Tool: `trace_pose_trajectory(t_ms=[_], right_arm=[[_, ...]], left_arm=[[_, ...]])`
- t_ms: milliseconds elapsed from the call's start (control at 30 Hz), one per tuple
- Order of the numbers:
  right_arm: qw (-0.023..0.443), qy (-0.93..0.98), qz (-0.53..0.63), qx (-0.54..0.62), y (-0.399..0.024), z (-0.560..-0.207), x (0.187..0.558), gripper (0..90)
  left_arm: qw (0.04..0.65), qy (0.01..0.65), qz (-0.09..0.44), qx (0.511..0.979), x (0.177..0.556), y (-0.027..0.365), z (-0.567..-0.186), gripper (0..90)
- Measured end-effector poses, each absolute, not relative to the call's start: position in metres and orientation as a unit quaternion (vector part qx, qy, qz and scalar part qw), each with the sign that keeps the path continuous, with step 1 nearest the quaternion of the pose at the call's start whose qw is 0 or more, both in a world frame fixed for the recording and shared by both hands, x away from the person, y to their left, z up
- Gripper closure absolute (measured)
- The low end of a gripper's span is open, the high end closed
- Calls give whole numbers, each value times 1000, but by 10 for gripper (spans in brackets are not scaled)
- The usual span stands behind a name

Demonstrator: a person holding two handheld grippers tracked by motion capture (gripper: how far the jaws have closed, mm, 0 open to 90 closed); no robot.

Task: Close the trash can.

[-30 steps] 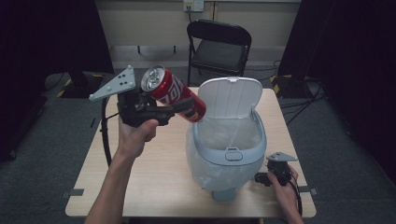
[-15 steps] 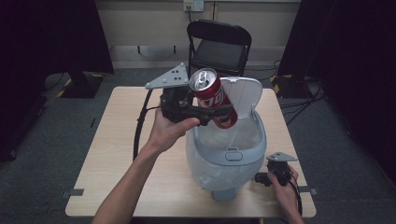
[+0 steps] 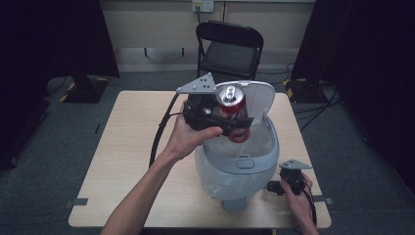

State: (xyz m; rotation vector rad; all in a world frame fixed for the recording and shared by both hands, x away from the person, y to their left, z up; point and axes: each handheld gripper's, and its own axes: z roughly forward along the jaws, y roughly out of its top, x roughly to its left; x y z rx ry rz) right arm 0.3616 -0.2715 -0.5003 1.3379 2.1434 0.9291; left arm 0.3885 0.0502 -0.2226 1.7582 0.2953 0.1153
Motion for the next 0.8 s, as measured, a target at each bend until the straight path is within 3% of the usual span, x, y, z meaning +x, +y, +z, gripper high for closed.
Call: trace_pose_trajectory(t_ms=[267,567,800], right_arm=[[223,776,337,484,-271,-500,362,114],[223,776,337,484,-271,-500,362,114],[223,776,337,484,-271,-500,362,114]], left_arm=[[633,131,57,761,385,62,-225,298],[635,141,77,756,384,95,-229,446],[621,169,97,759,389,118,-236,474]])
